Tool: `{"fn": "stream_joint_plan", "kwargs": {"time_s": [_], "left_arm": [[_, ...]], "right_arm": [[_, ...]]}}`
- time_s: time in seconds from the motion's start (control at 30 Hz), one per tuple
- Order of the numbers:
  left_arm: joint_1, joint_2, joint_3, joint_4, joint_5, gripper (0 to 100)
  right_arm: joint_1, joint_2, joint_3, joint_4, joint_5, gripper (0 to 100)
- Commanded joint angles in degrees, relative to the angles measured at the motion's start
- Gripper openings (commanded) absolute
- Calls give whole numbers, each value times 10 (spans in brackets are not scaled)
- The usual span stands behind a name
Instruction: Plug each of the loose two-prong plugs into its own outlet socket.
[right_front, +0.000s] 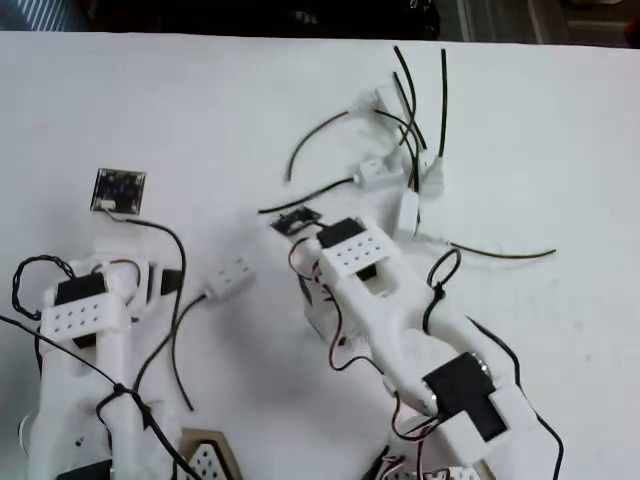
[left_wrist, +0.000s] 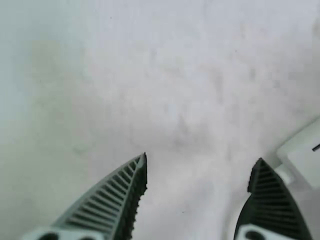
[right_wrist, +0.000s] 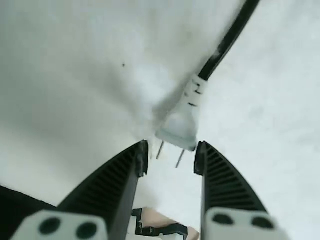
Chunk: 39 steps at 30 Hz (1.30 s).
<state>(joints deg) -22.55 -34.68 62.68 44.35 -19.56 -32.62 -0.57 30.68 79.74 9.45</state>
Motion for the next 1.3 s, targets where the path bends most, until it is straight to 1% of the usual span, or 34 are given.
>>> {"fn": "stream_joint_plan", "kwargs": {"time_s": [0.0, 0.1, 0.3, 0.37, 0.5, 0.63, 0.8, 0.93, 0.97, 1.13, 1.27], "left_arm": [[8, -14, -1, -10, 0, 317], [8, -14, -1, -10, 0, 317], [8, -14, -1, -10, 0, 317], [8, -14, -1, -10, 0, 317], [8, -14, -1, -10, 0, 317], [8, -14, -1, -10, 0, 317], [8, -14, -1, -10, 0, 317], [8, -14, -1, -10, 0, 317], [8, -14, -1, -10, 0, 317], [8, -14, -1, -10, 0, 317], [8, -14, -1, -10, 0, 317]], "right_arm": [[7, 1, -31, 10, -2, 133], [12, 2, -31, -3, -3, 132], [72, 3, -30, -65, -23, 131], [76, 3, -28, -66, -25, 131], [73, 3, -27, -63, -28, 131], [46, 17, -27, -63, -73, 130], [22, 88, -43, -66, -107, 130], [31, 142, -71, -62, -117, 129], [34, 147, -76, -62, -117, 124], [30, 142, -83, -62, -117, 28], [31, 116, -81, -44, -112, 17]]}}
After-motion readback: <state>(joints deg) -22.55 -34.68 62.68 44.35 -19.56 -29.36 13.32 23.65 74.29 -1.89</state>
